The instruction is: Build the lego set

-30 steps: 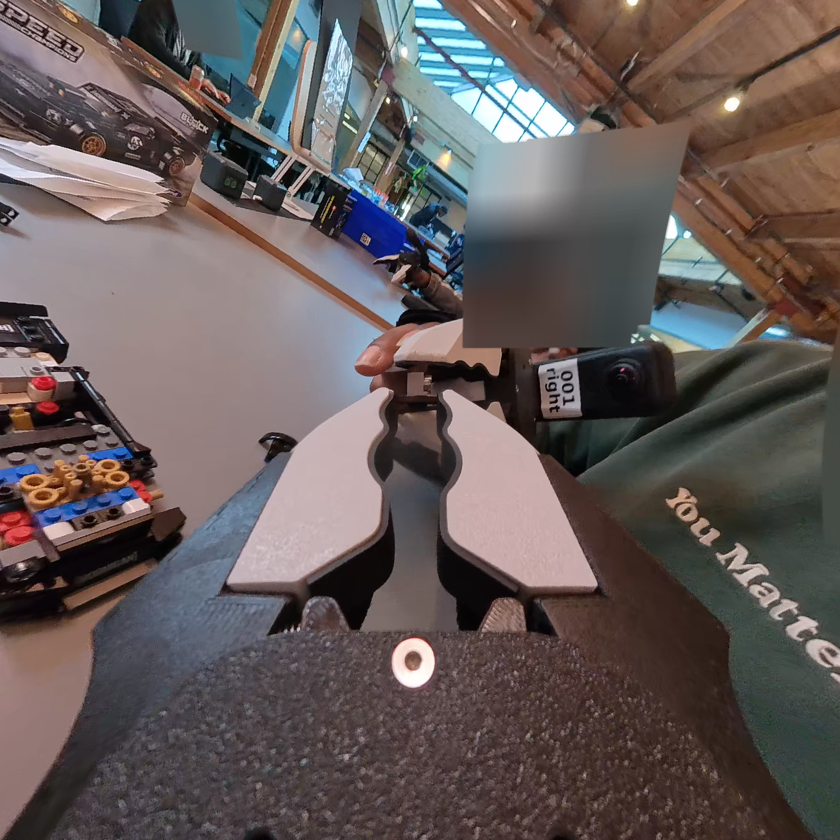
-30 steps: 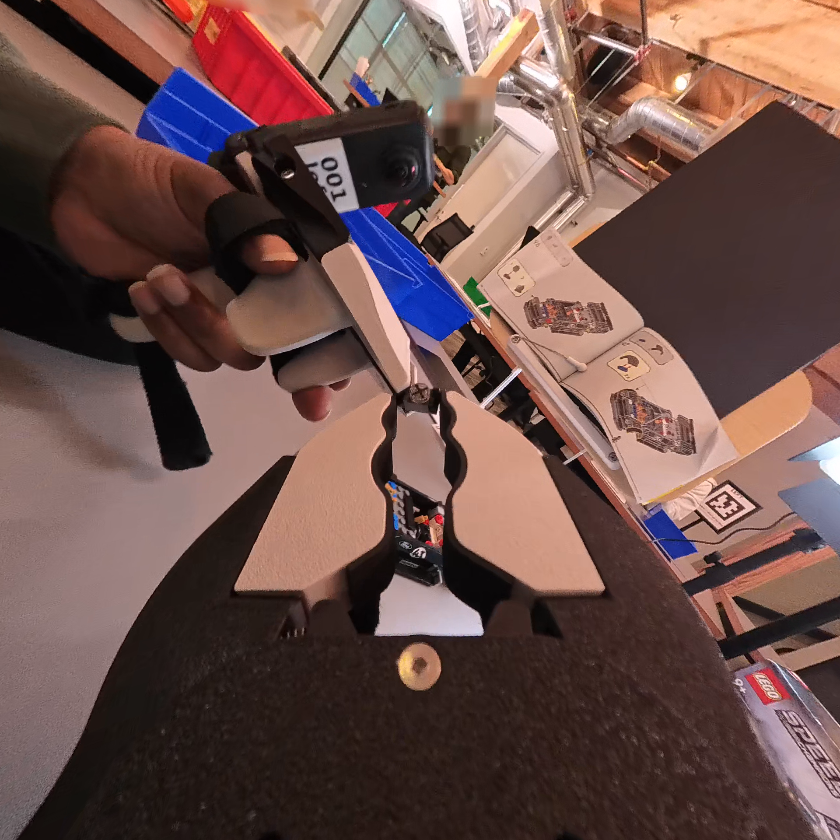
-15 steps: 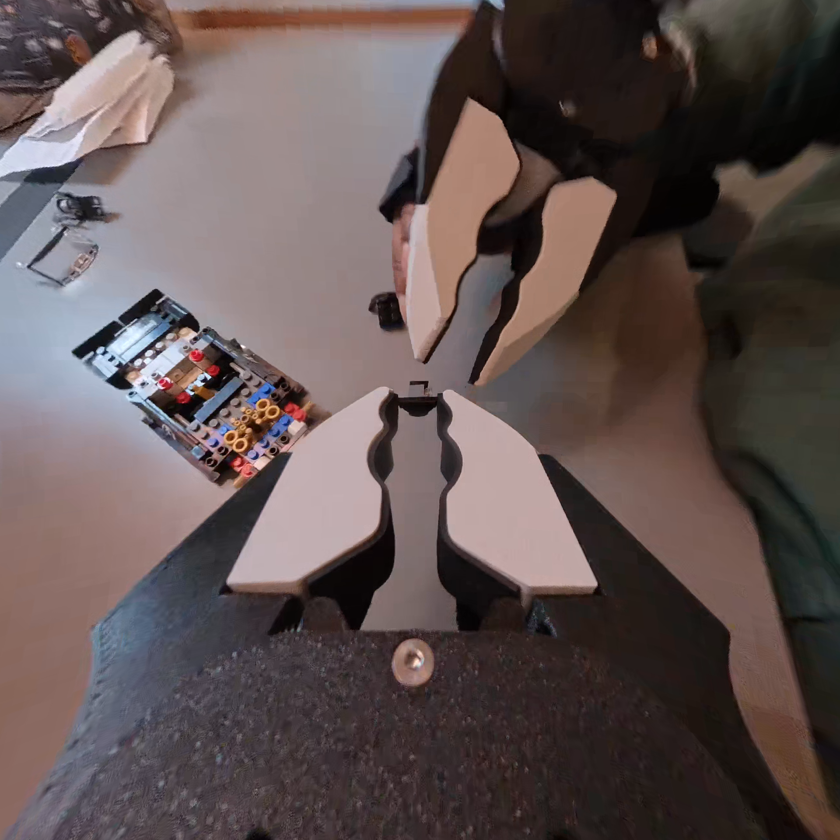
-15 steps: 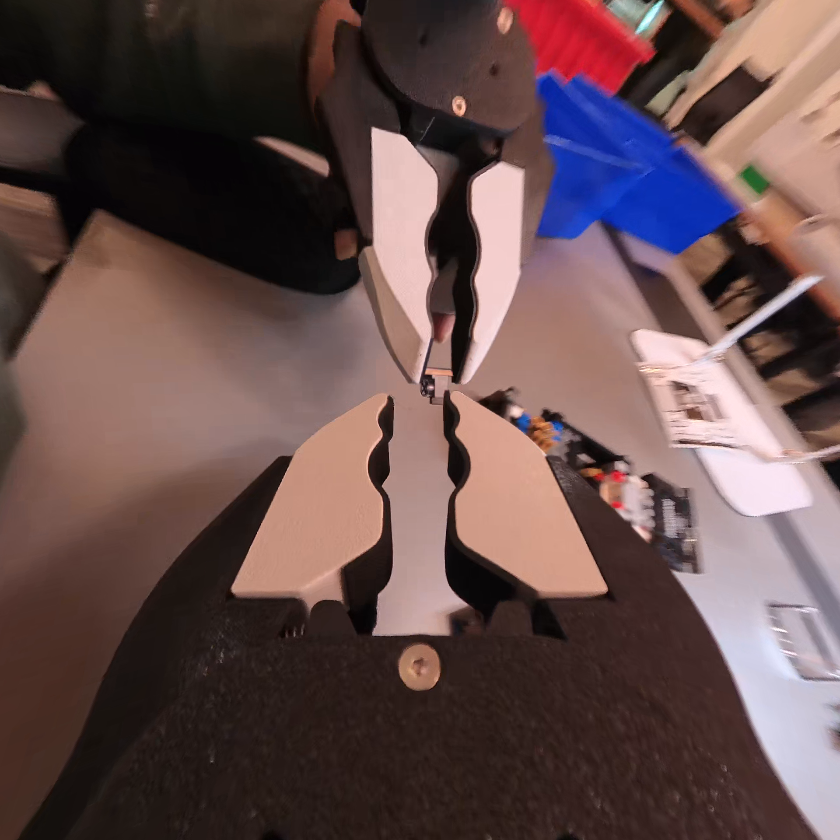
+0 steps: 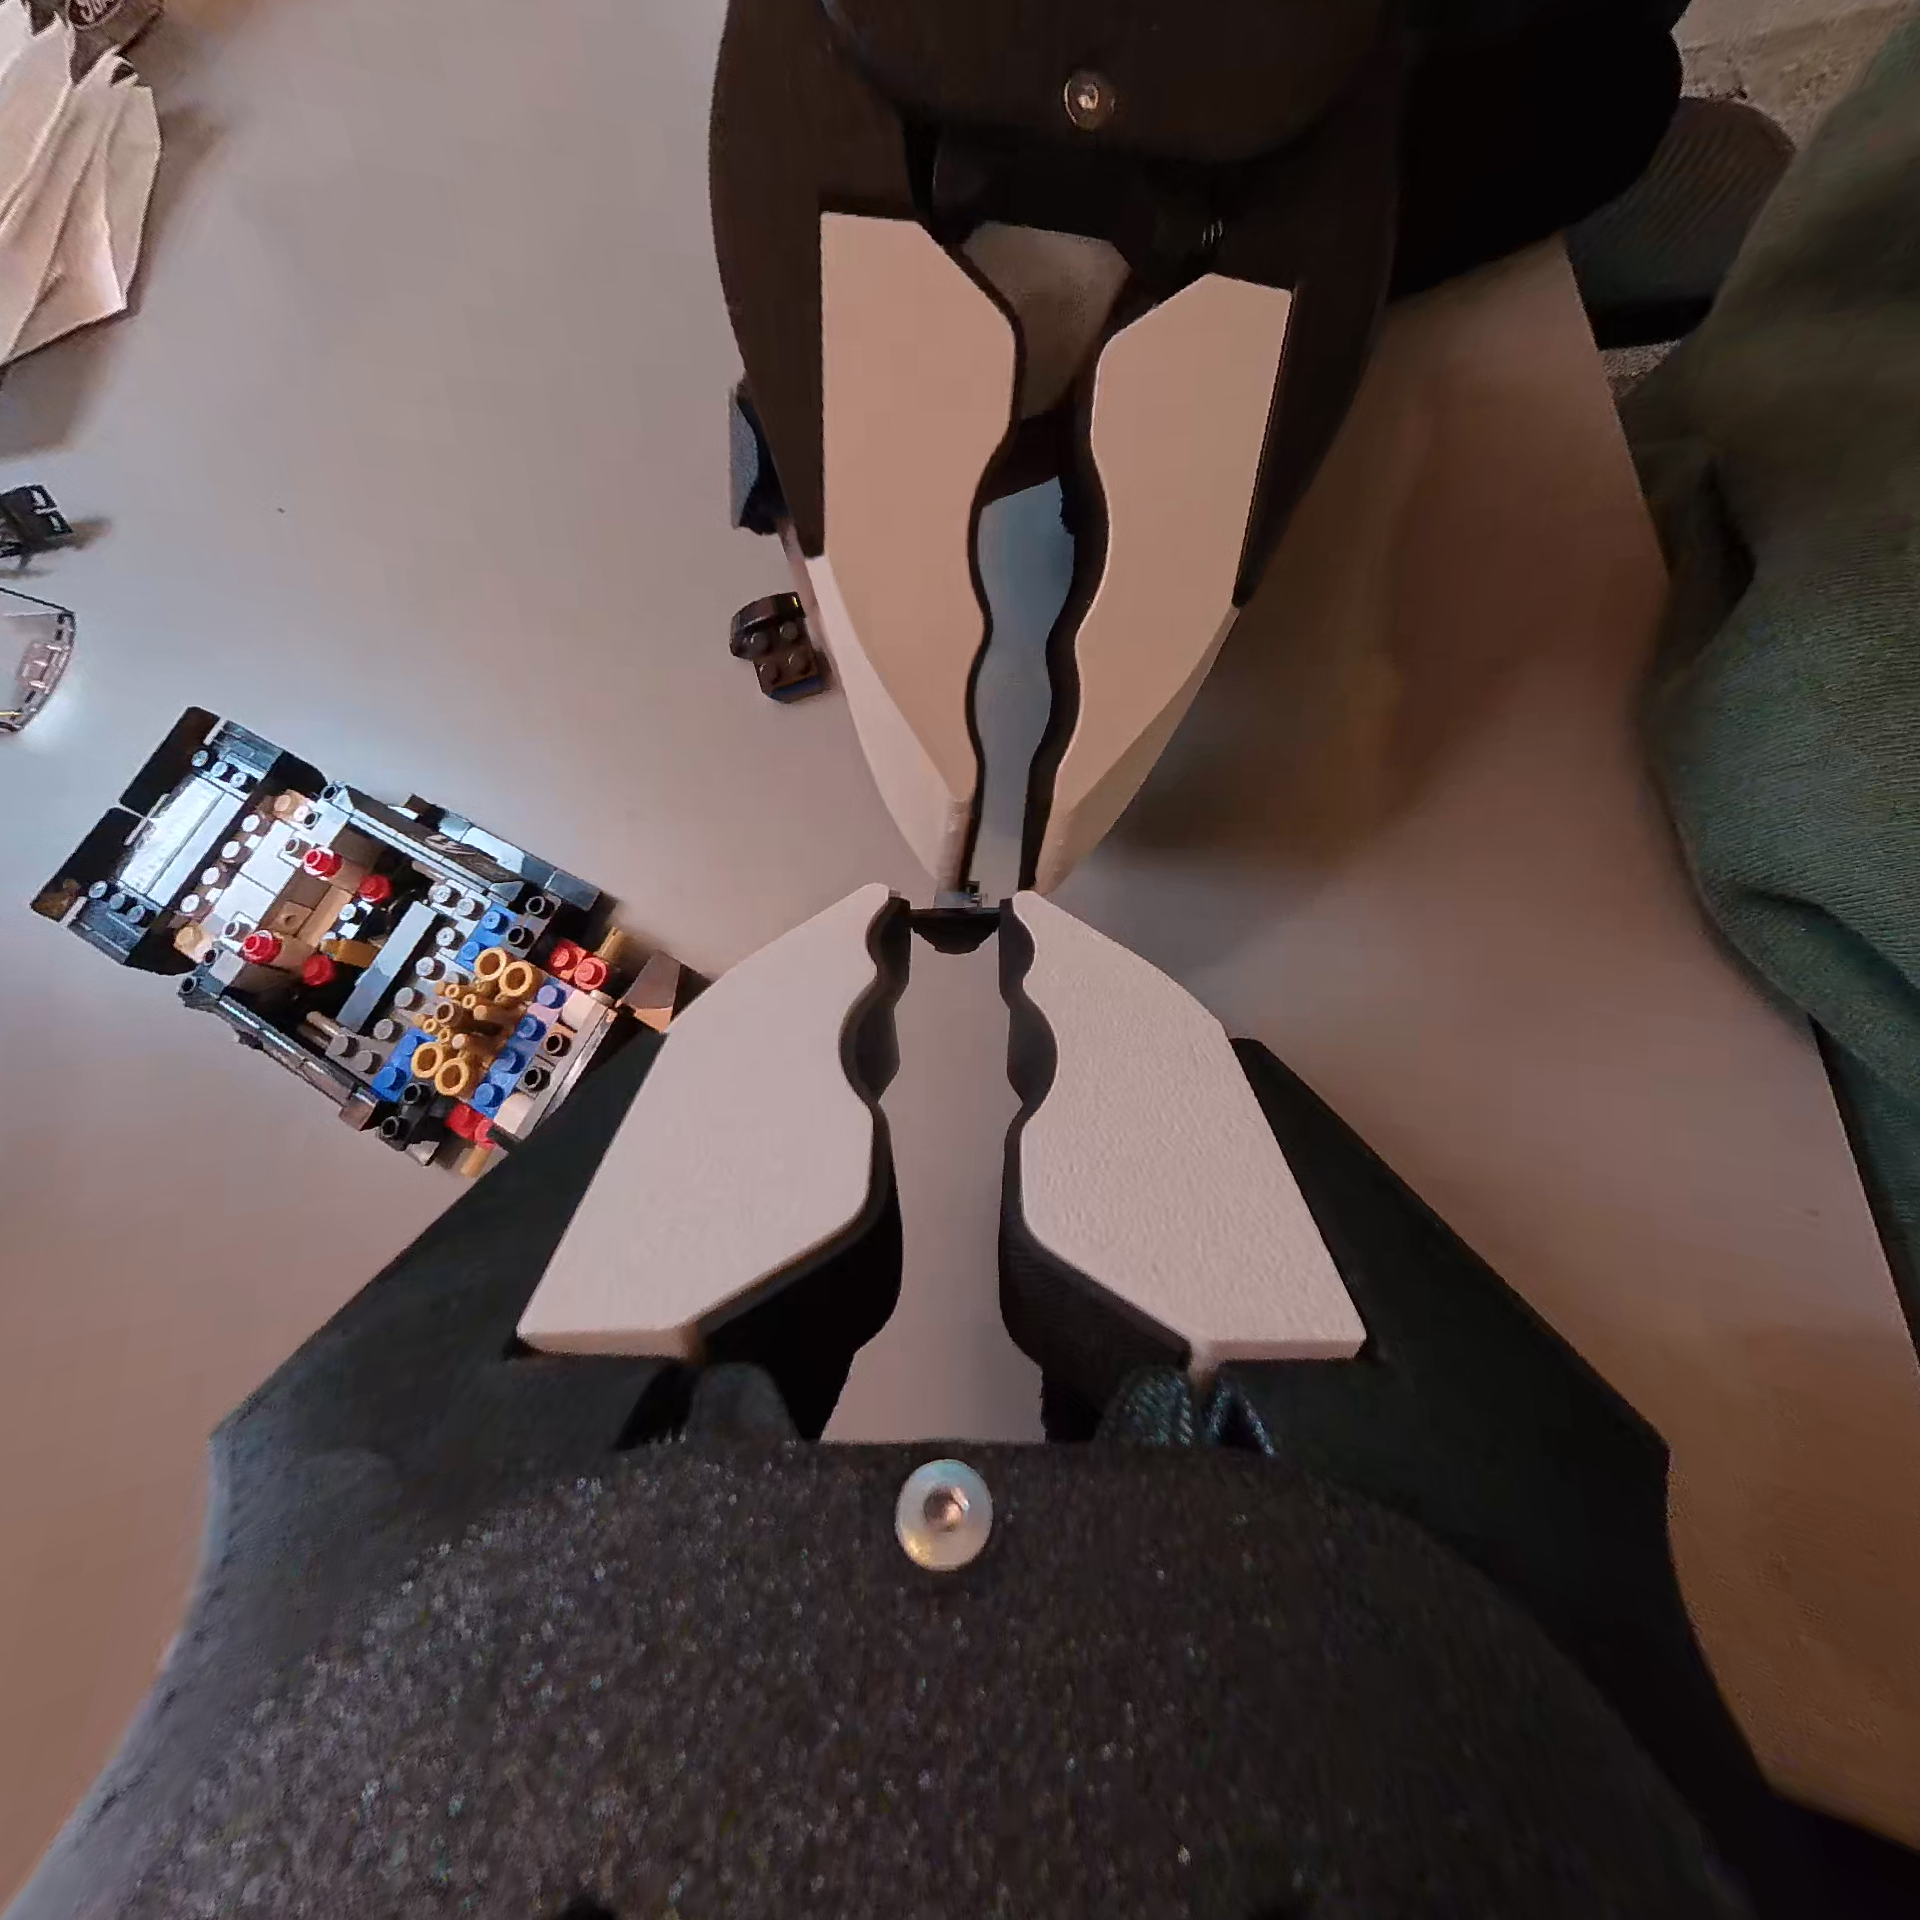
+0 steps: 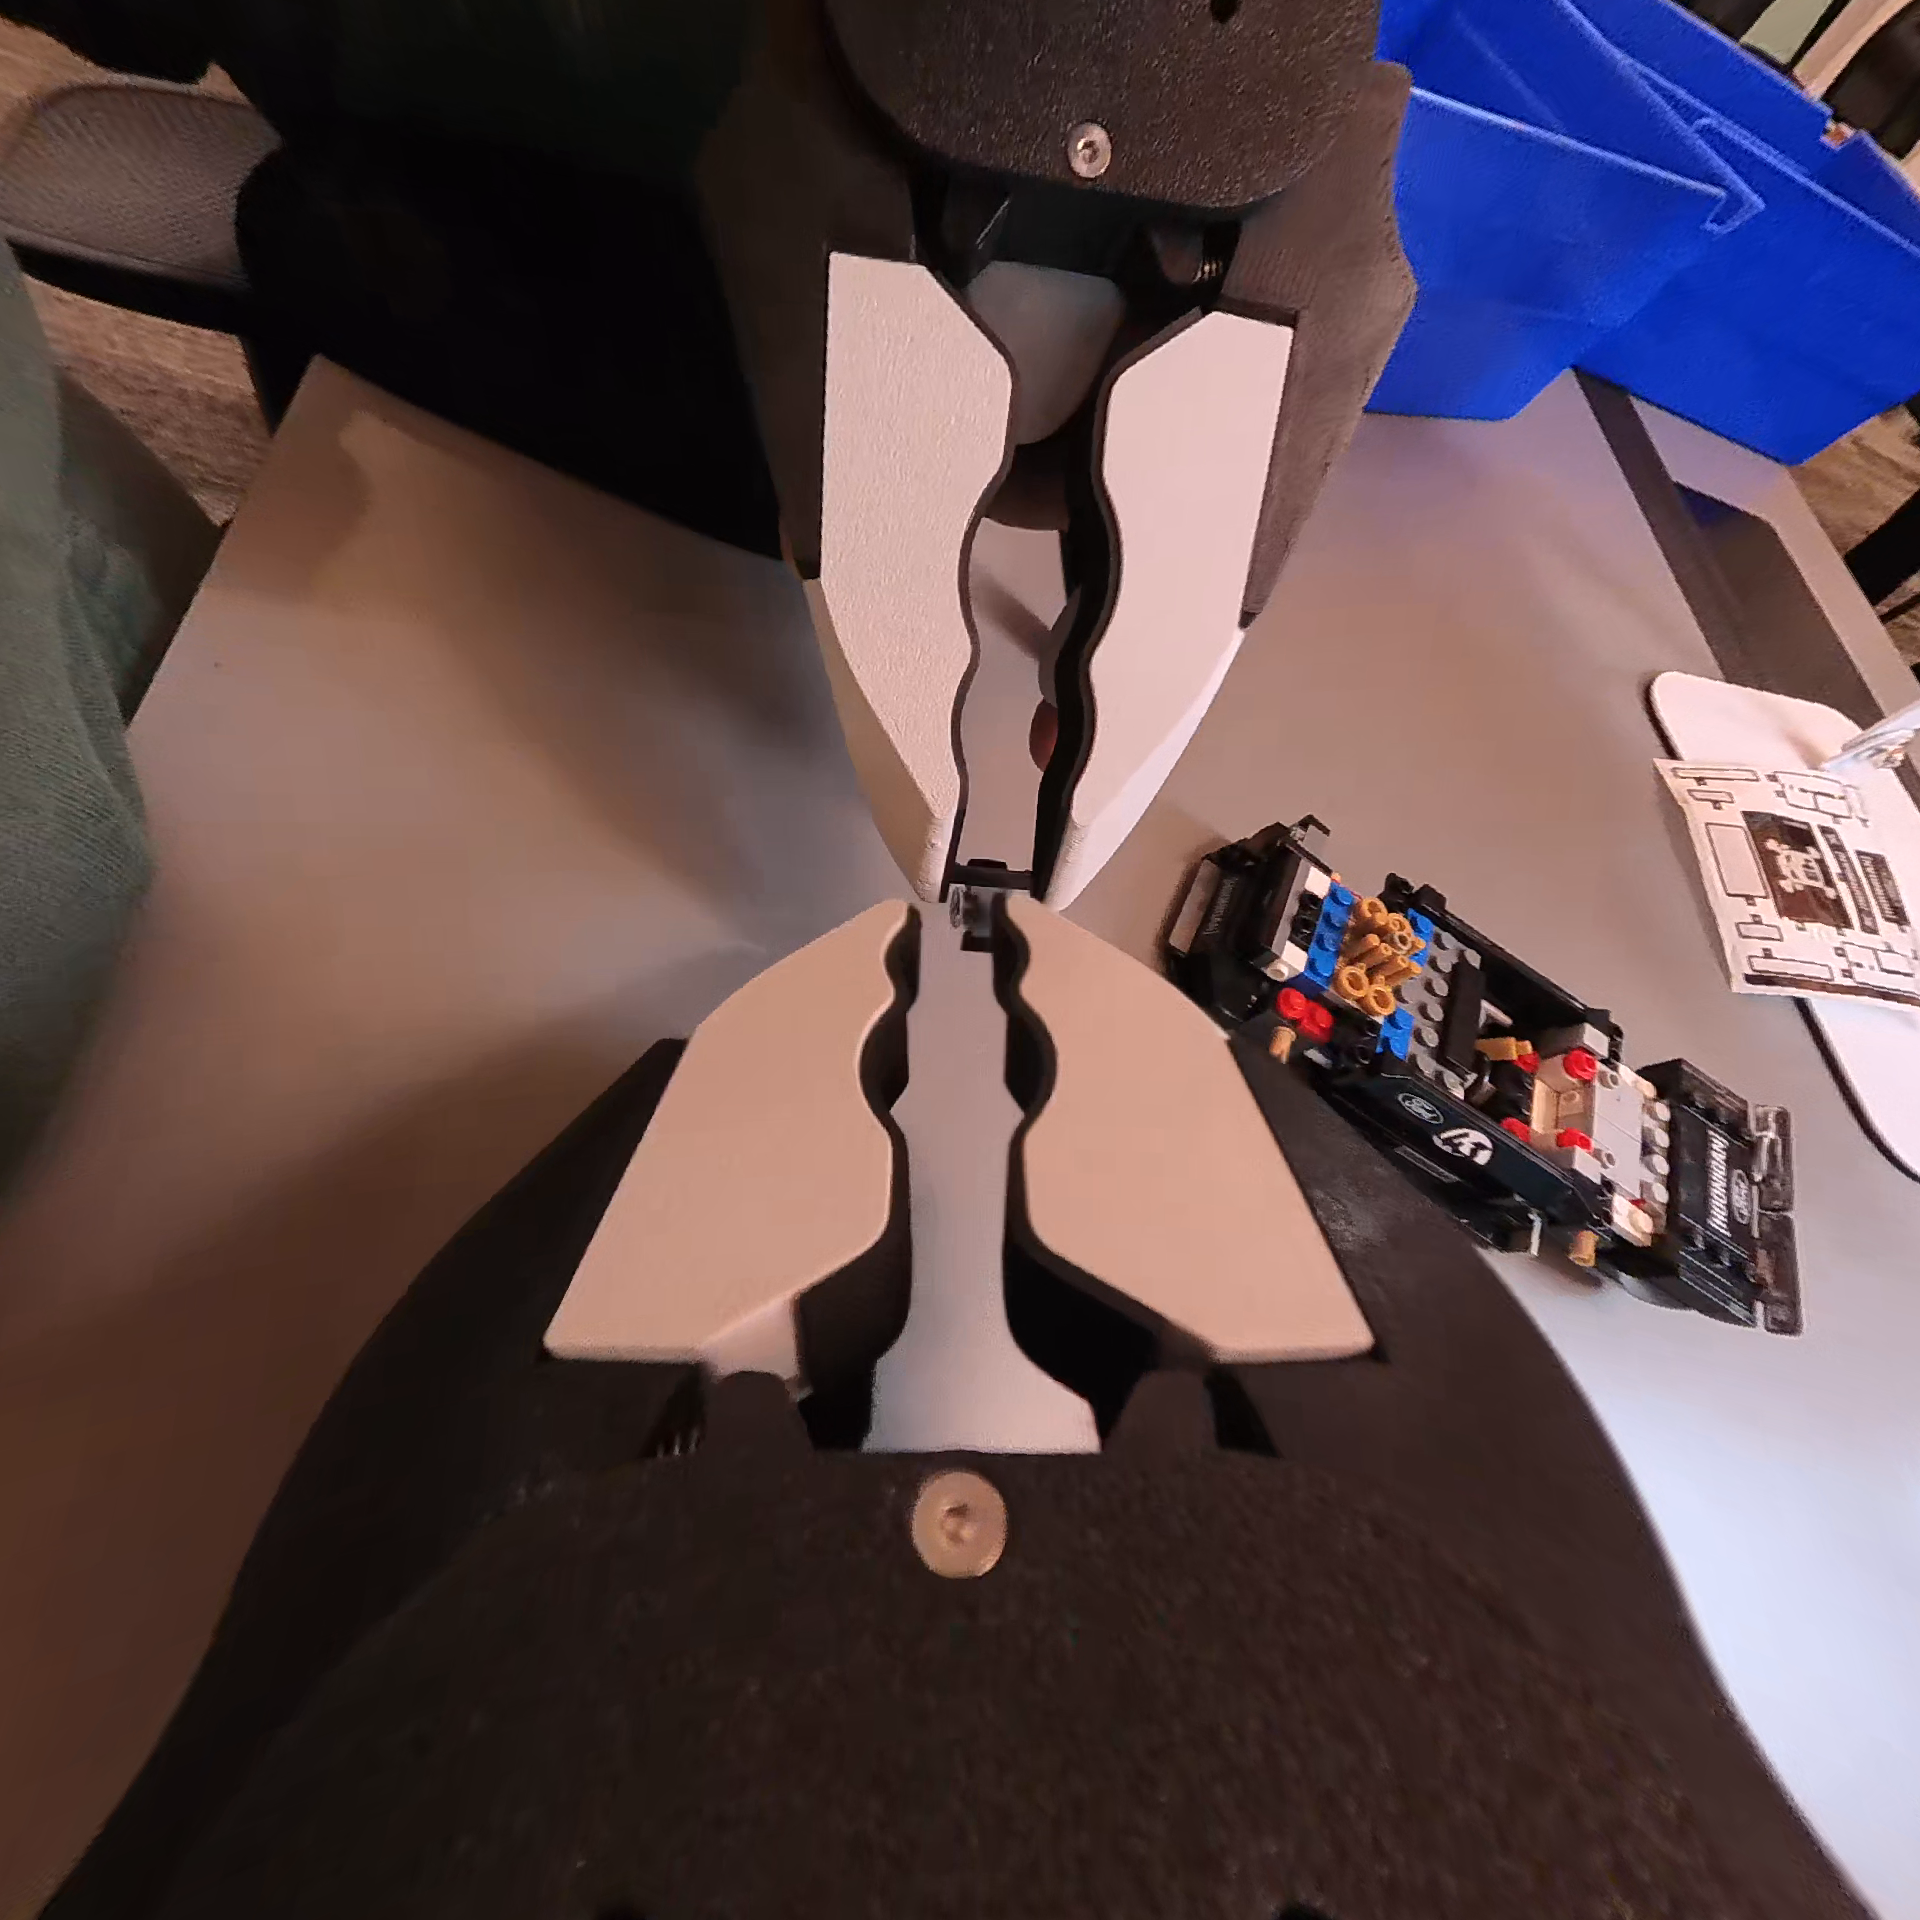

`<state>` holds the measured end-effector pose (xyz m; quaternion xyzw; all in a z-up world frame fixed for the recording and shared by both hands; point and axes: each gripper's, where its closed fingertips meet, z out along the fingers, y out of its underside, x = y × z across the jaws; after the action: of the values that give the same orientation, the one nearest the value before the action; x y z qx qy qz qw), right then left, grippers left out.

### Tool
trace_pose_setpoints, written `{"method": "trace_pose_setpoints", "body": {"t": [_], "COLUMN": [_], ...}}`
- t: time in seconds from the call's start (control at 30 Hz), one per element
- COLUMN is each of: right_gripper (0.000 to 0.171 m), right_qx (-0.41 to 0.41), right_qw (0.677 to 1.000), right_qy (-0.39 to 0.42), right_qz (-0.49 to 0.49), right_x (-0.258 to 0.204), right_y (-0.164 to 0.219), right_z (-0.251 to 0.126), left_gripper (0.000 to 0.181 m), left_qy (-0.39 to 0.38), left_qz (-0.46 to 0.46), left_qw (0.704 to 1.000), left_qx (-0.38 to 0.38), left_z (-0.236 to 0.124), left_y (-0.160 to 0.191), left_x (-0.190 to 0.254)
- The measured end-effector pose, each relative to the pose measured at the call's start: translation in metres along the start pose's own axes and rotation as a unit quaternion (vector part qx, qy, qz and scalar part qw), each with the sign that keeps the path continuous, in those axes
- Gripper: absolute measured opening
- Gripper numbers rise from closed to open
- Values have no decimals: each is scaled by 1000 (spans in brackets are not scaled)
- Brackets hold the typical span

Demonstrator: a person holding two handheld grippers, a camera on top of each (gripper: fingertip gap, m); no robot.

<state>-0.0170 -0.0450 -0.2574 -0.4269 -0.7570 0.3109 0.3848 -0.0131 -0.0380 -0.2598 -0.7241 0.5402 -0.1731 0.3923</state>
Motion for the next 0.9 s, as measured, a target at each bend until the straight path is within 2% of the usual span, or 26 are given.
{"method": "trace_pose_setpoints", "body": {"t": [0.07,0.2,0.37,0.47,0.57,0.77,0.83,0.9], "right_gripper": [21,23,15,4,4,21,19,9], "right_qx": [3,5,-6,-4,-4,1,-2,-6], "right_qw": [1000,1000,1000,999,999,999,999,999], "right_qy": [0,-15,-19,-31,-29,-32,-39,-35], "right_qz": [7,14,11,14,13,29,30,23], "right_x": [2,-3,-7,-11,-10,-7,-10,-11], "right_y": [-1,-2,0,-1,-1,-2,-1,0], "right_z": [-2,-1,1,1,1,-2,0,0], "left_gripper": [16,16,16,16,16,16,16,16], "left_qy": [2,3,6,1,1,-2,-1,5], "left_qz": [-2,9,23,24,26,36,40,47], "left_qw": [1000,1000,1000,1000,1000,999,999,999], "left_qx": [3,-1,-10,-6,-6,-8,-7,-12], "left_z": [0,1,3,2,2,3,3,4], "left_y": [0,-1,1,0,1,2,1,2], "left_x": [0,3,8,7,7,8,10,13]}}
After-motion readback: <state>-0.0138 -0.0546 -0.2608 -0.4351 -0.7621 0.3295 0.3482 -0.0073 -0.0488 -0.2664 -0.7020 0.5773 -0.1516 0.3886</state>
